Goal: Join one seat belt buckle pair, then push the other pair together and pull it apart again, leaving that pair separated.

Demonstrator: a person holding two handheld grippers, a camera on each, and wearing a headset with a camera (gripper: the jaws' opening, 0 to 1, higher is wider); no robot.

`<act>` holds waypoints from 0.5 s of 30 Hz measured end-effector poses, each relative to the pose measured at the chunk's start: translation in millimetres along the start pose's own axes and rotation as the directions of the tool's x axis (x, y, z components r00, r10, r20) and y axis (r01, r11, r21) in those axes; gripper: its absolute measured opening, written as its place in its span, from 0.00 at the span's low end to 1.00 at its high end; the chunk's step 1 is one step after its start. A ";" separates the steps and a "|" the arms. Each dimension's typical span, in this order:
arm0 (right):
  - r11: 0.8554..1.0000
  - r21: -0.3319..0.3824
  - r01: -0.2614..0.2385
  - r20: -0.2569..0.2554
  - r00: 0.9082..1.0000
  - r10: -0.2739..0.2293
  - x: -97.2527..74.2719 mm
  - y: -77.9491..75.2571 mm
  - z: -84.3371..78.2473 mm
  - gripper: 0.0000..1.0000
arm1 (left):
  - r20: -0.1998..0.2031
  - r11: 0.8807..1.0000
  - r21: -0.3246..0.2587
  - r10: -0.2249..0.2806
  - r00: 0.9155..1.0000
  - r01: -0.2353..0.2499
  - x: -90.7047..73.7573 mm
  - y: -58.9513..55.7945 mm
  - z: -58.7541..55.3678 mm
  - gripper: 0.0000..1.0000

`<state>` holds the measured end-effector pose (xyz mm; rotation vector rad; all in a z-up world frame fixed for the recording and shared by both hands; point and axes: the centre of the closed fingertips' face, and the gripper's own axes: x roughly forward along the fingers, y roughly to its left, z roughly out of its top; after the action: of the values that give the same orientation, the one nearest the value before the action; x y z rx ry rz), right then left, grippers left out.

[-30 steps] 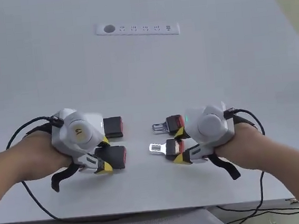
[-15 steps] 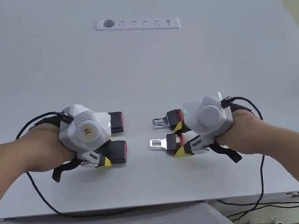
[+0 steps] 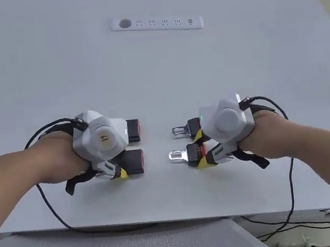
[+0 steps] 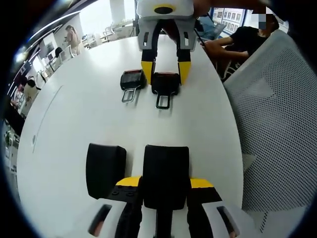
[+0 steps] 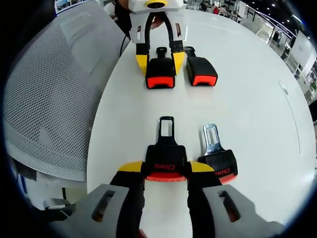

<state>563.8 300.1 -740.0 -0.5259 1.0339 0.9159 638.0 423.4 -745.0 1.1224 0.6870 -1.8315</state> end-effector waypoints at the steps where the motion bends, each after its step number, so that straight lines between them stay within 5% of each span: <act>1: 1.000 0.008 0.002 0.000 1.000 -0.002 0.0 -0.2 0.4 0.31 | -0.001 1.000 0.000 0.000 1.000 0.000 0.0 -0.4 0.1 0.35; 15: 1.000 0.018 0.011 0.017 1.000 -0.011 11.1 3.3 25.3 0.31 | 0.005 1.000 -0.008 0.004 1.000 -0.004 -0.4 -0.4 0.4 0.35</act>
<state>575.8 325.1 -738.6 -0.5080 1.0222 0.8990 637.6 423.4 -744.5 1.1123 0.6887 -1.8263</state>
